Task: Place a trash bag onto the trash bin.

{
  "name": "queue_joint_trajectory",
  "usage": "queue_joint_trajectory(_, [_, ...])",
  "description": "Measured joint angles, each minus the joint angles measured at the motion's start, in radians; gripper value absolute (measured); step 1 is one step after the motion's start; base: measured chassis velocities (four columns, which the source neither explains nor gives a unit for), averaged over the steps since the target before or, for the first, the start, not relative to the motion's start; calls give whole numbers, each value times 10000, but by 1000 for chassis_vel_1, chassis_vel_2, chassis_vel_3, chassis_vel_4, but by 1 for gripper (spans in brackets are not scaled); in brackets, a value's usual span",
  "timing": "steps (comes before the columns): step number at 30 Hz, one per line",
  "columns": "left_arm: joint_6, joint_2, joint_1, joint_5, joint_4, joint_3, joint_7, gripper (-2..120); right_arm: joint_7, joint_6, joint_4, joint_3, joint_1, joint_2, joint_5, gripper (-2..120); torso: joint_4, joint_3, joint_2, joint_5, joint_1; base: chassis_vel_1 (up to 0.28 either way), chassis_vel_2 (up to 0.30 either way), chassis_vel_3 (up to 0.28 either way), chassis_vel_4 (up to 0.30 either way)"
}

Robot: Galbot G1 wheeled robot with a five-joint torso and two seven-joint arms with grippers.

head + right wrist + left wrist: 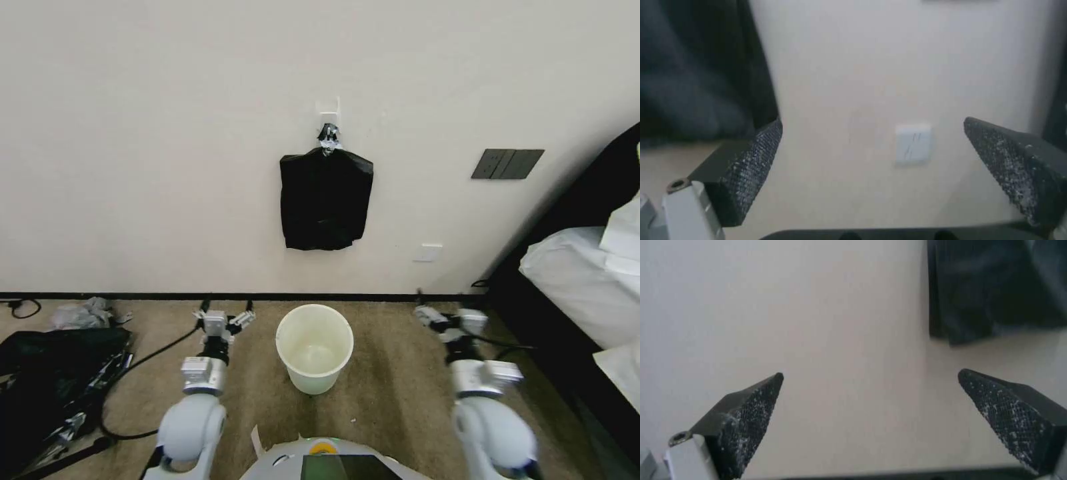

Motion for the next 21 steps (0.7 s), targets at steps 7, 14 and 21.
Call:
queue_joint_trajectory(7, [778,466,561,-243,-1560,-129,-352,100,-35,-56,243,188,-75,20,204,100,6,1,0,0,0,0,0,0,0])
queue_joint_trajectory(14, [1309,778,926,-412,-2254,-224,-585,100,-48,-791,474,-1273,-79,-1104,601,100,14,1,-1,-3,0,0,0,0,0])
queue_joint_trajectory(21, [805,1528,1307,-1406,-2234,-535,-758,100,570,-781,296,-1915,234,-1865,1075,100,6,1,-1,-3,0,0,0,0,0])
